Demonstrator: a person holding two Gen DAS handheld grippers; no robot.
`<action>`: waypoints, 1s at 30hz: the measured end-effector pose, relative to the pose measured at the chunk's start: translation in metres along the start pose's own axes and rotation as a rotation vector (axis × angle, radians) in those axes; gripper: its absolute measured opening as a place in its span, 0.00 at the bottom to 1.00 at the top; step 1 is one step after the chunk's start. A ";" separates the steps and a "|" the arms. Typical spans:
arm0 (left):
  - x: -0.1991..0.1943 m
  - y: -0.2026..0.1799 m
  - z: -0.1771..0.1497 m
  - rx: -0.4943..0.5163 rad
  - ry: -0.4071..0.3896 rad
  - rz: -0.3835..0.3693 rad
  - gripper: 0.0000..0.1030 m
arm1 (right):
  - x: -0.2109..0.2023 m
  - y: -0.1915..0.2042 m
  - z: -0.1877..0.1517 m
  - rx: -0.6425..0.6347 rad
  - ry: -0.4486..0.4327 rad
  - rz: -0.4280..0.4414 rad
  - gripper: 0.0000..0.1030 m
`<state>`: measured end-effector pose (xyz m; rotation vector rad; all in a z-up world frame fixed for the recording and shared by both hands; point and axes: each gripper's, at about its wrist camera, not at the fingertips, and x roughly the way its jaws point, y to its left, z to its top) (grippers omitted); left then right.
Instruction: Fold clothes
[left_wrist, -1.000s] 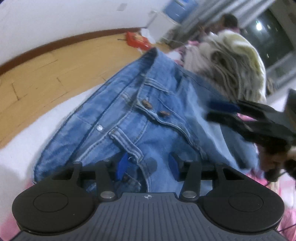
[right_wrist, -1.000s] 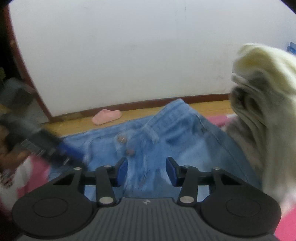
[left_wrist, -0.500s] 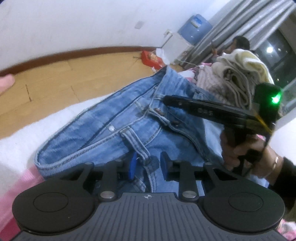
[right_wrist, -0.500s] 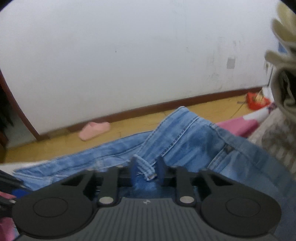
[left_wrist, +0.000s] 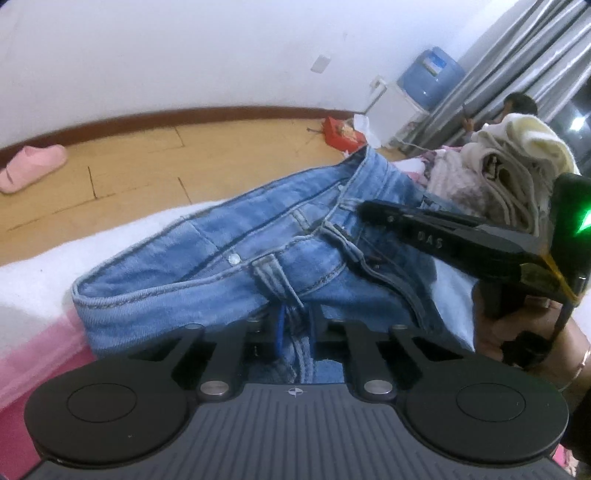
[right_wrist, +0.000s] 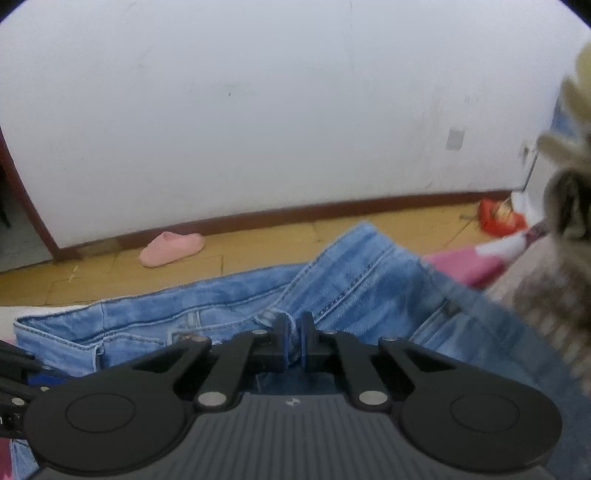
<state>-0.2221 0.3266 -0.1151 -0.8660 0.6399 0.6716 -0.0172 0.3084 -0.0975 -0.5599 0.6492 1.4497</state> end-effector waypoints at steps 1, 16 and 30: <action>-0.003 -0.001 0.000 0.012 -0.008 0.001 0.09 | -0.005 0.001 0.002 0.001 -0.022 -0.008 0.06; -0.052 0.014 0.017 0.086 -0.096 -0.065 0.07 | -0.018 0.017 0.044 0.016 -0.188 0.074 0.05; -0.012 0.034 0.010 0.153 0.011 0.023 0.12 | 0.051 0.003 0.027 0.141 -0.016 0.093 0.01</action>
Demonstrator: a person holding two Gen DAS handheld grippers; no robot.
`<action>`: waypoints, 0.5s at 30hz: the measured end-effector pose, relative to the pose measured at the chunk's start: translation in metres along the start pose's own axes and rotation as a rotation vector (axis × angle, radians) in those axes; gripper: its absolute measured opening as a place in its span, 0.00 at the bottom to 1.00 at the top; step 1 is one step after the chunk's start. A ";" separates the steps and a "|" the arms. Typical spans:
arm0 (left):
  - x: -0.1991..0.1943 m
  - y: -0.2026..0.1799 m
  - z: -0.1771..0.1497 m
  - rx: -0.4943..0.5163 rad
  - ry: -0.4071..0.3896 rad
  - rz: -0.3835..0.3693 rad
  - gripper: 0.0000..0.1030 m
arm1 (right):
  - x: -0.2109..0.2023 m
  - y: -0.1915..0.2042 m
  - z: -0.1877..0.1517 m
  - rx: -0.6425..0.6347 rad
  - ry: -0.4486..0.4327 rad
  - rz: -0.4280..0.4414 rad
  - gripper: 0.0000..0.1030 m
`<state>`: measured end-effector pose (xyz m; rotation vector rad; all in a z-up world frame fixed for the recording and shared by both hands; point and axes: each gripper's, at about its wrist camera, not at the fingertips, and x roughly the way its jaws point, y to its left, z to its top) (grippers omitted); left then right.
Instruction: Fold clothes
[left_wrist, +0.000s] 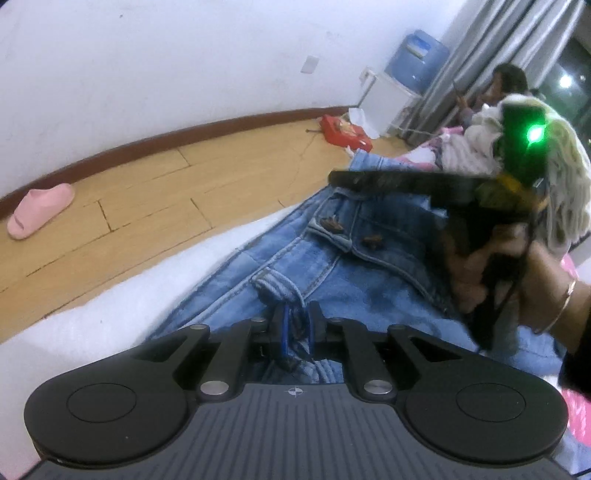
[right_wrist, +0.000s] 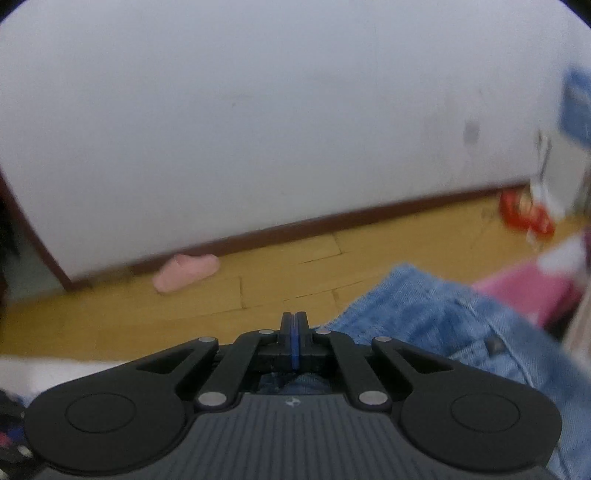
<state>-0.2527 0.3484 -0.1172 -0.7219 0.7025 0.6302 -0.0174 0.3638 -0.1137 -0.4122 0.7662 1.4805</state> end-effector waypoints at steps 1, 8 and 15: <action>-0.001 0.001 0.000 0.007 0.002 -0.004 0.13 | -0.007 -0.007 0.004 0.034 -0.013 0.020 0.03; -0.019 0.010 0.009 -0.008 0.012 -0.061 0.32 | -0.115 -0.026 0.024 0.044 -0.112 0.132 0.23; -0.055 -0.002 0.025 0.100 -0.020 -0.137 0.49 | -0.285 -0.037 -0.028 0.028 -0.116 0.006 0.40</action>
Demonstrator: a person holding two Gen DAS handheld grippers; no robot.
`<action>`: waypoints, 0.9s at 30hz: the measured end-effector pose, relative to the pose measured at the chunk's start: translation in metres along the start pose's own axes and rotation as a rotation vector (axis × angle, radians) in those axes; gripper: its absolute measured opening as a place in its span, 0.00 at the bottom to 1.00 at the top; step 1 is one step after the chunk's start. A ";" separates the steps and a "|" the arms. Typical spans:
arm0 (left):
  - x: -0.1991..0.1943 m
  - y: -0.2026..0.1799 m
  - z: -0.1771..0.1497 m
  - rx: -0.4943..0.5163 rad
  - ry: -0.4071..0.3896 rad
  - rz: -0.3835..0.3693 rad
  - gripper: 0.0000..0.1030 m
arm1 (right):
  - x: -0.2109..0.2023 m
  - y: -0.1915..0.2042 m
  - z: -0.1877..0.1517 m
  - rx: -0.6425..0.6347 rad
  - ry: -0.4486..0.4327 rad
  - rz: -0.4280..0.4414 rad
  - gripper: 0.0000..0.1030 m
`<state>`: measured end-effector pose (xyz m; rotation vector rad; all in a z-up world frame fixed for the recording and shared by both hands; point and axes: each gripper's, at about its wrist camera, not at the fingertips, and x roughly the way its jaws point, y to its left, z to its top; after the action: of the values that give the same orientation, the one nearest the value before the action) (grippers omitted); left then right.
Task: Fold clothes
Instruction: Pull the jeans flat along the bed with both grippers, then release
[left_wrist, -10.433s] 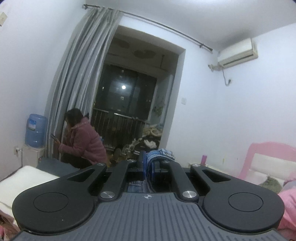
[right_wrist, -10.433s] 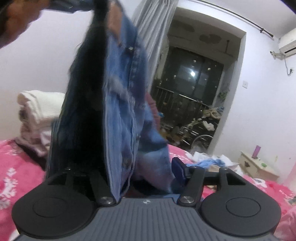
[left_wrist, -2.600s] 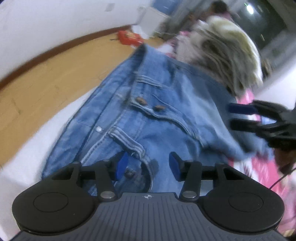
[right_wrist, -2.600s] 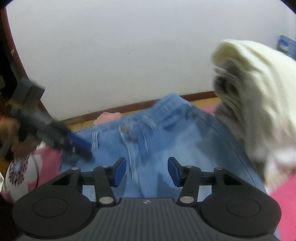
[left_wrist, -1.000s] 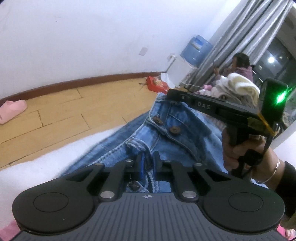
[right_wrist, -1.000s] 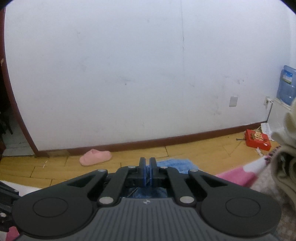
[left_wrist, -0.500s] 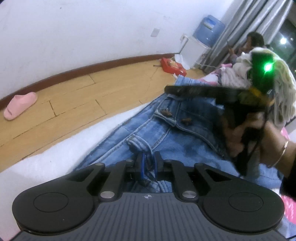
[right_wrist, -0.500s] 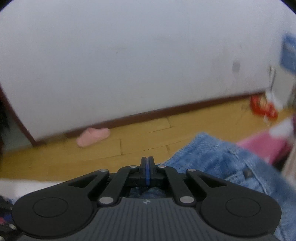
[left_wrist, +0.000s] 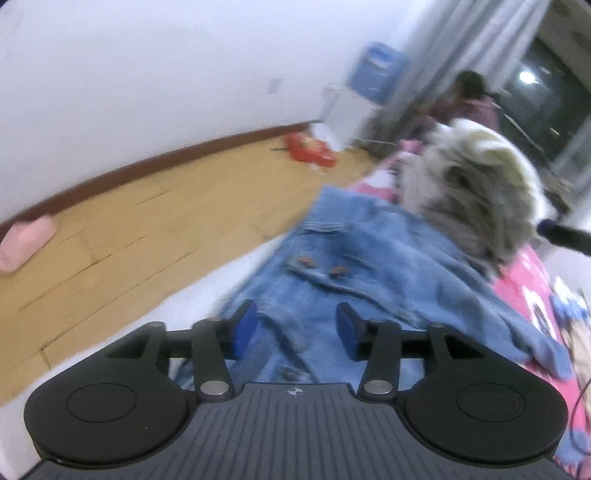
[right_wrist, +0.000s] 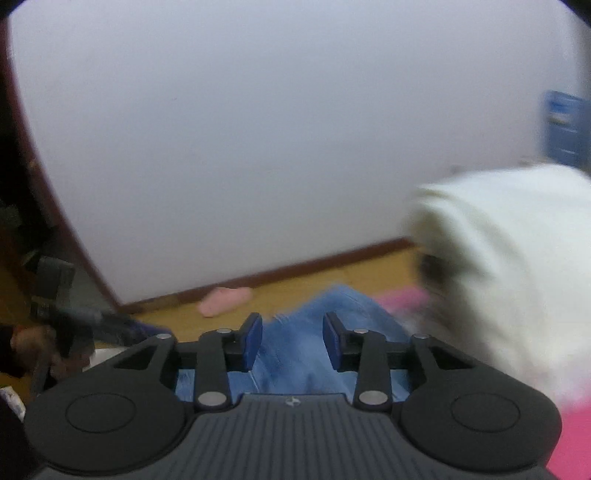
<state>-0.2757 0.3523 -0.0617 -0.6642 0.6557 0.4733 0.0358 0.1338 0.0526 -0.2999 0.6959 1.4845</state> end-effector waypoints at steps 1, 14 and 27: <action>0.003 -0.008 0.002 0.026 0.026 -0.041 0.50 | -0.030 -0.006 -0.013 0.047 -0.023 -0.054 0.41; 0.080 -0.209 -0.027 0.683 0.406 -0.475 0.55 | -0.323 -0.027 -0.282 1.066 -0.370 -0.605 0.46; 0.097 -0.318 -0.169 1.344 0.487 -0.636 0.64 | -0.333 -0.033 -0.450 1.598 -0.427 -0.785 0.49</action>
<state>-0.0875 0.0323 -0.1000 0.3436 0.9820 -0.7439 -0.0202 -0.4011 -0.1061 0.8653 1.0252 -0.0347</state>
